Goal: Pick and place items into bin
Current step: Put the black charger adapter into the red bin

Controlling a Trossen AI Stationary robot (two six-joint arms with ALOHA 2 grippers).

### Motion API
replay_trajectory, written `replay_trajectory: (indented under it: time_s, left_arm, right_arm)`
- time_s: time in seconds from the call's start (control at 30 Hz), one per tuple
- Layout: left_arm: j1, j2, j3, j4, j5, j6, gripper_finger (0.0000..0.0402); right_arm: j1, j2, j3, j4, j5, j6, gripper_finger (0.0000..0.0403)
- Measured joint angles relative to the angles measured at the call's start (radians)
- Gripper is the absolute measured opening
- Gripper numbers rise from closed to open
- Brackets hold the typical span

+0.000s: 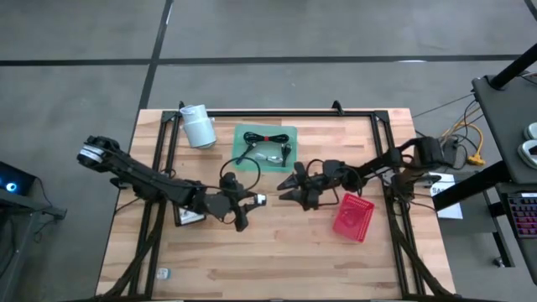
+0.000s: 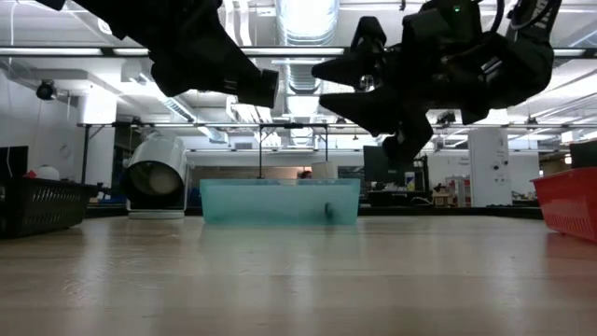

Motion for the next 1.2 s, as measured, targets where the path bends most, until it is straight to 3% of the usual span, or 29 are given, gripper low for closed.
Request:
replay_trajectory:
  time_s: [0.27, 0.5, 0.87, 1.2]
  left_arm:
    - [0.046, 0.01, 0.0, 0.012, -0.001, -0.022, 0.0135]
    - [0.058, 0.025, 0.0, 0.123, 0.006, 0.049, 0.0135]
    - [0.11, 0.142, 0.003, 0.246, 0.01, 0.089, 0.0135]
    - [0.131, 0.146, 0.004, 0.315, 0.04, 0.143, 0.0135]
  right_arm:
    - [0.046, -0.012, 0.001, 0.001, 0.0, -0.03, 0.0201]
    - [0.05, -0.012, 0.0, 0.0, 0.076, -0.087, 0.0201]
    - [0.051, -0.012, 0.004, 0.0, 0.08, -0.088, 0.0201]
    - [0.05, -0.013, 0.003, -0.027, 0.134, -0.117, 0.0201]
